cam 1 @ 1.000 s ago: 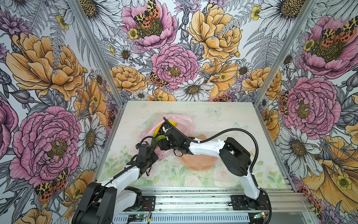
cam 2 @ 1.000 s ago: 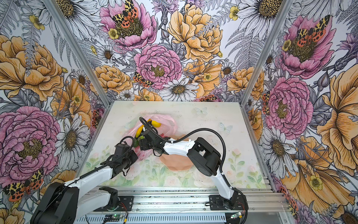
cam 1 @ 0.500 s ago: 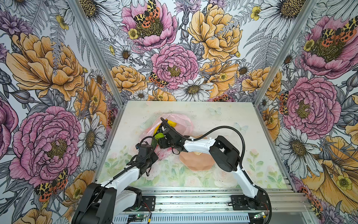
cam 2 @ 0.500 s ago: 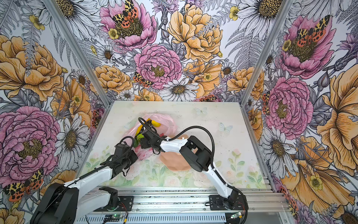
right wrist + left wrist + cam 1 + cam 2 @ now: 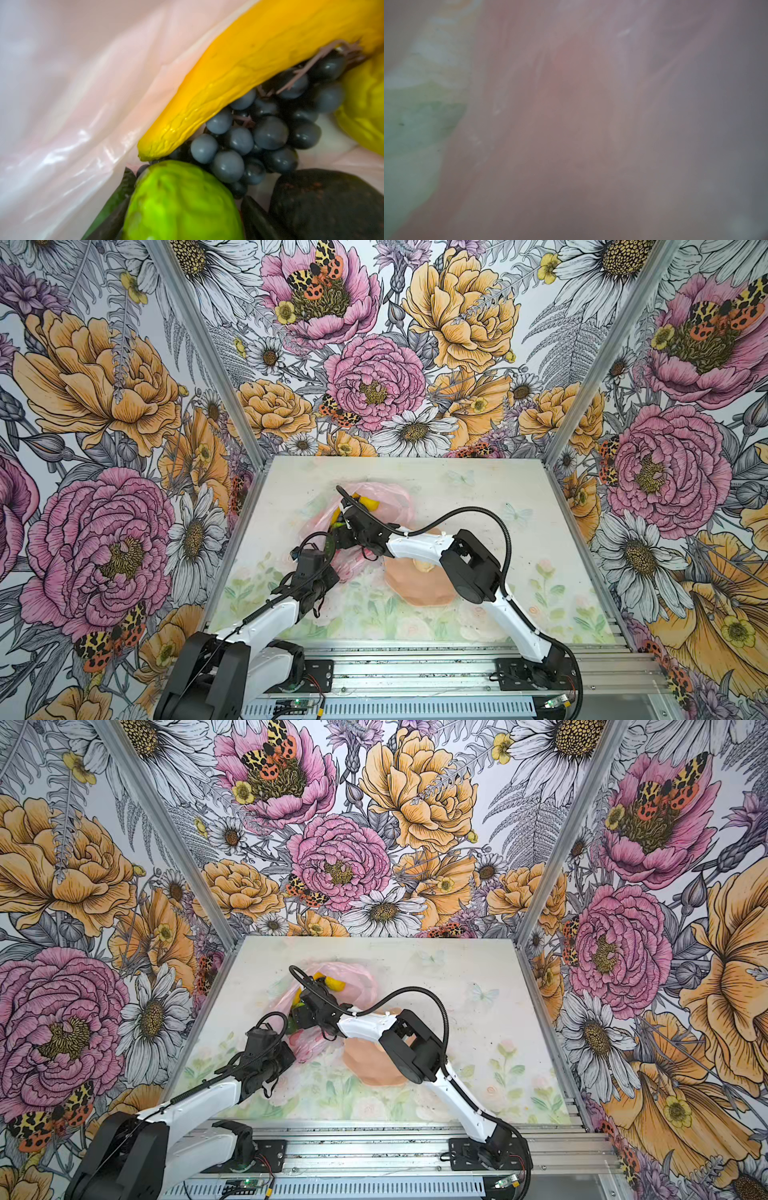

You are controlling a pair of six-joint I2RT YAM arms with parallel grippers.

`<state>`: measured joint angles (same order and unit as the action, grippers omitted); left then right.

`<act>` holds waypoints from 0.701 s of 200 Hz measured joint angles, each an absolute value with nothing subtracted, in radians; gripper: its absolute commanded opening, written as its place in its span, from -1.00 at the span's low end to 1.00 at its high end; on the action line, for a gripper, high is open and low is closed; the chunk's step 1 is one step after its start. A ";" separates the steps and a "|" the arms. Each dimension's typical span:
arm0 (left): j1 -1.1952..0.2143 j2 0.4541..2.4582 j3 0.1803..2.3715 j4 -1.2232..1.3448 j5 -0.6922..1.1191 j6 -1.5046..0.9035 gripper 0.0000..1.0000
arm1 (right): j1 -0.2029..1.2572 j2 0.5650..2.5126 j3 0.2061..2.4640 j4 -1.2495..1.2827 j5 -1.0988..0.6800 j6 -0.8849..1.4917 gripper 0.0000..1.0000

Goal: Take fruits out of the plastic bag
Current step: Pick up the fruit from the plastic bag.

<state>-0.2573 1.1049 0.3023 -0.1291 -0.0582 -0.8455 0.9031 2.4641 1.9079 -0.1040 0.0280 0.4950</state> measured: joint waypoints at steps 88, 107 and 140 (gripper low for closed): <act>-0.257 1.105 0.302 -0.129 -0.057 -0.839 -1.00 | 0.902 2.476 1.916 -0.108 0.014 0.469 0.21; -0.257 1.105 0.302 -0.129 -0.057 -0.839 -1.00 | 0.902 2.460 1.891 -0.104 0.013 0.469 0.17; -0.255 1.108 0.302 -0.129 -0.056 -0.838 -1.00 | 0.907 2.411 1.830 -0.118 0.011 0.463 0.13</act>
